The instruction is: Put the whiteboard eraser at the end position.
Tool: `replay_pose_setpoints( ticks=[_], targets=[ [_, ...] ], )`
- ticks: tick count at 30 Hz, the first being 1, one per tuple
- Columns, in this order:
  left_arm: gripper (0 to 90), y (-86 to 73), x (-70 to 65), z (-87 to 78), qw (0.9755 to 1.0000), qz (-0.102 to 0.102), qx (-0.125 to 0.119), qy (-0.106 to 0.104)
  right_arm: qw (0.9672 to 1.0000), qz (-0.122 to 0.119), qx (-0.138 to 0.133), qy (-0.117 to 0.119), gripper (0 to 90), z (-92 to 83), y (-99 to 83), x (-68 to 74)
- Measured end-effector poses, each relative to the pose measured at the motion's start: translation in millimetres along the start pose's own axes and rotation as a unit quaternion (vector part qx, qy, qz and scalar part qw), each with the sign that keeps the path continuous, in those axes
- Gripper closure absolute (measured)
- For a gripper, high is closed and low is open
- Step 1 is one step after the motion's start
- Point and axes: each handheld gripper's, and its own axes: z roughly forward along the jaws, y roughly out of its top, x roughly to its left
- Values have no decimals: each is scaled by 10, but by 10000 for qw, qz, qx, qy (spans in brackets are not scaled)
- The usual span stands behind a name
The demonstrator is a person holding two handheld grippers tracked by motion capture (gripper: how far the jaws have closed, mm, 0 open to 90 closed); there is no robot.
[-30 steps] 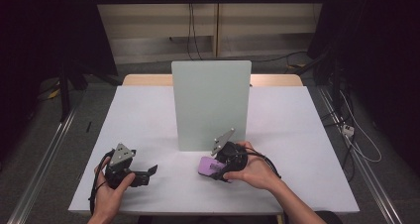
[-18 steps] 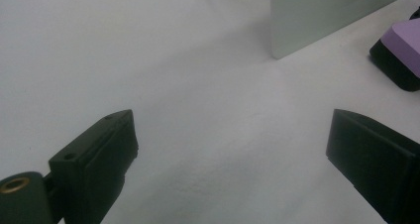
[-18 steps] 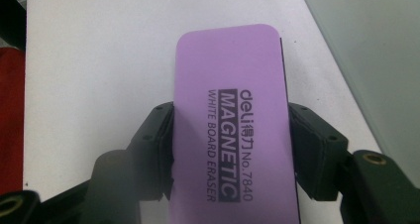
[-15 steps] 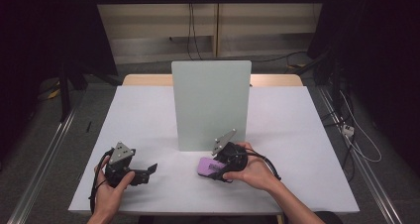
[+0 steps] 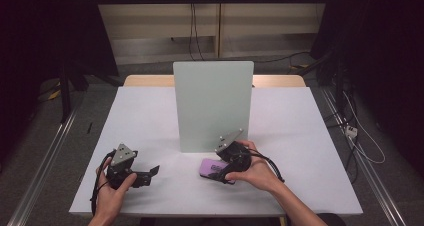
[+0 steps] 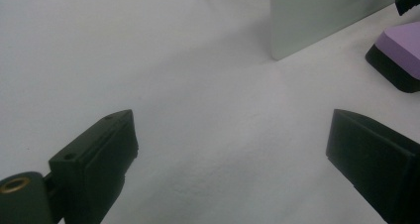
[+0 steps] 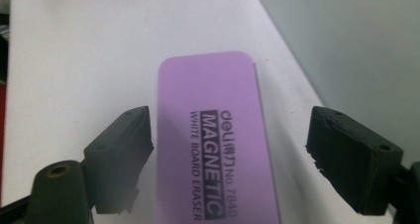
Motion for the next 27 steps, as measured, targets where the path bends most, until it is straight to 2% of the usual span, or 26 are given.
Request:
replay_pose_setpoints(
  ticks=[5,11,14,16,18,27],
  targets=[
    [56,4,-2,7,10000,40,-50,-46,9998,112,-105,-108,115,-23,-7,-21],
    [56,3,0,-15,10000,24,-61,-40,9997,89,-174,-123,112,-24,5,-7],
    [56,12,2,-13,10000,53,-79,-21,9994,219,-236,-150,110,-37,-4,-12],
    [56,20,4,-11,10000,64,-67,-18,9984,443,-333,-118,98,-60,-10,-36],
    [56,18,4,-7,10000,66,-53,-19,9975,535,-444,-147,94,-91,-9,-49],
    [56,12,9,-5,10000,67,-51,1,9957,531,-510,-559,100,-126,-3,-21]
  ],
)
